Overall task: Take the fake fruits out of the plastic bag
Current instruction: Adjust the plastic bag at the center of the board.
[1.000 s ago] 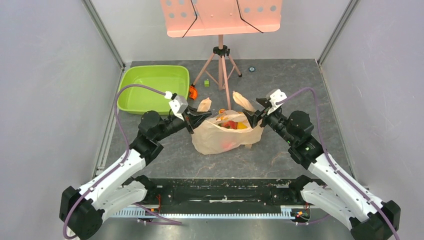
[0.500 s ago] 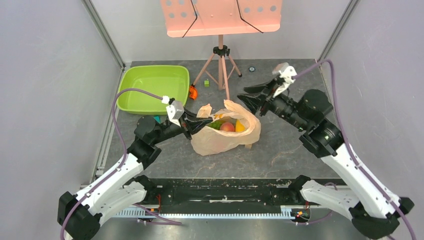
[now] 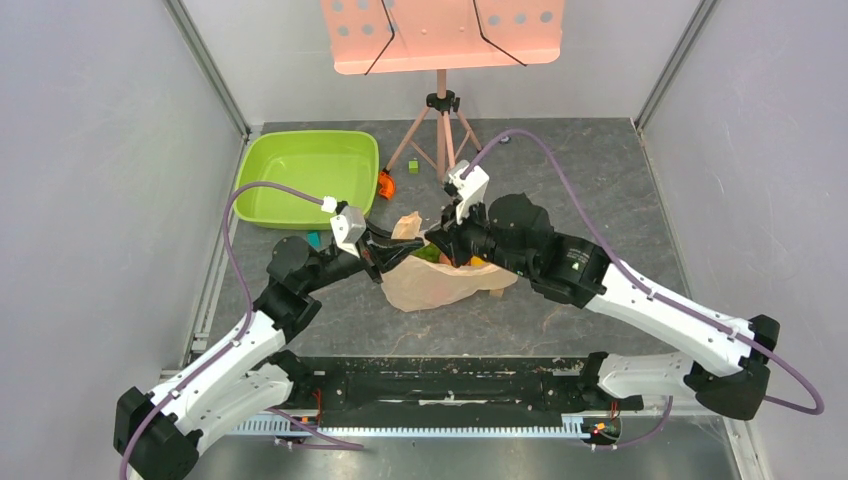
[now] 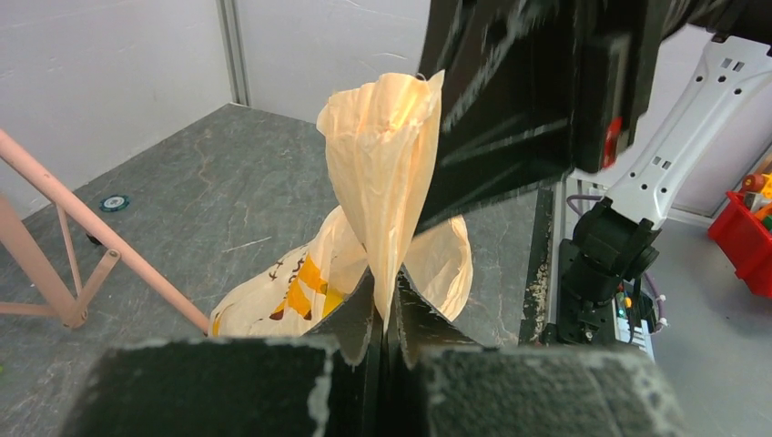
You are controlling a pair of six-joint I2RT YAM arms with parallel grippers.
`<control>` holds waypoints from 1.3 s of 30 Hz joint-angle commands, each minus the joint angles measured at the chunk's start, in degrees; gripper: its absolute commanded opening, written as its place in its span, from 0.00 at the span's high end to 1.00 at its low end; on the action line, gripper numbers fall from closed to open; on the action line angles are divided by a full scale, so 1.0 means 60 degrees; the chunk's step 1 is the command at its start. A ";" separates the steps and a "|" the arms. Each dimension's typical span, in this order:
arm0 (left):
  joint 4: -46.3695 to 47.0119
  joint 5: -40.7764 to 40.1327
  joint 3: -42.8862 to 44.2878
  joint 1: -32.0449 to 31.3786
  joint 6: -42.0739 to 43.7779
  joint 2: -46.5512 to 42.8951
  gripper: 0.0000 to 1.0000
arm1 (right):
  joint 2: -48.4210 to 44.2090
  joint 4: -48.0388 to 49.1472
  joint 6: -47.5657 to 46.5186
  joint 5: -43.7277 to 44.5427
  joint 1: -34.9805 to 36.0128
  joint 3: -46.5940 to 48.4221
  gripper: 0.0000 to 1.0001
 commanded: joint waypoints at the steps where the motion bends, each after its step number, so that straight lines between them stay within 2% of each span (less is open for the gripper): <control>1: 0.0410 -0.0077 -0.0060 -0.0029 -0.0341 -0.0100 0.98 | -0.0477 -0.0113 0.0519 0.1709 0.0189 -0.0949 1.00; 9: 0.0351 -0.0168 -0.0346 -0.0022 -0.0509 -0.0222 0.98 | -0.0645 0.0467 0.0680 0.3378 0.0174 -0.3204 1.00; 12: -0.0214 -0.0560 -0.0309 -0.0022 -0.0496 -0.0442 0.96 | -0.0972 0.0942 0.0891 0.3549 0.0096 -0.3956 1.00; 14: -0.0931 -0.0981 -0.0136 -0.0029 -0.0458 -0.0587 0.83 | -0.1377 0.1557 0.1031 0.3219 -0.0032 -0.4553 1.00; 15: -0.1247 -0.1267 0.0014 -0.0026 -0.0482 -0.0672 0.70 | -0.1580 0.1840 0.1080 0.2915 -0.0105 -0.4829 1.00; 18: -0.2731 -0.2159 0.0760 -0.0022 -0.0586 -0.0825 0.42 | -0.1906 0.2555 0.1173 0.2085 -0.0274 -0.5309 1.00; 20: -0.3648 -0.2669 0.1421 -0.0023 -0.0568 -0.0845 0.34 | -0.1982 0.2874 0.1215 0.1566 -0.0345 -0.5471 1.00; 24: -0.4953 -0.3113 0.2921 -0.0022 -0.0532 -0.0486 0.31 | -0.1911 0.3229 0.1370 0.1088 -0.0408 -0.5563 1.00; 26: -0.5428 -0.3096 0.3889 -0.0022 -0.0559 -0.0031 0.33 | -0.1926 0.3438 0.1451 0.1032 -0.0412 -0.5620 1.00; 28: -0.5958 -0.3071 0.4947 -0.0024 -0.0761 0.0554 0.40 | -0.1951 0.3600 0.1549 0.1038 -0.0427 -0.5658 1.00; 30: -0.6435 -0.2944 0.5996 -0.0026 -0.1139 0.1234 0.62 | -0.1960 0.3687 0.1663 0.1035 -0.0437 -0.5683 1.00; 31: -0.6638 -0.2776 0.6515 -0.0031 -0.1304 0.1589 0.78 | -0.1990 0.3732 0.1726 0.1024 -0.0456 -0.5698 1.00; 33: -0.7167 -0.2822 0.7393 -0.0125 -0.1785 0.2197 0.95 | -0.2050 0.3846 0.1880 0.1028 -0.0484 -0.5752 1.00; 35: -0.7793 -0.3091 0.8169 -0.0493 -0.1951 0.2681 0.98 | -0.2115 0.3927 0.2117 0.1110 -0.0550 -0.5837 1.00; 39: -0.8509 -0.5096 0.8709 -0.2257 -0.1719 0.3157 0.98 | -0.2234 0.4063 0.2505 0.1175 -0.0690 -0.5961 1.00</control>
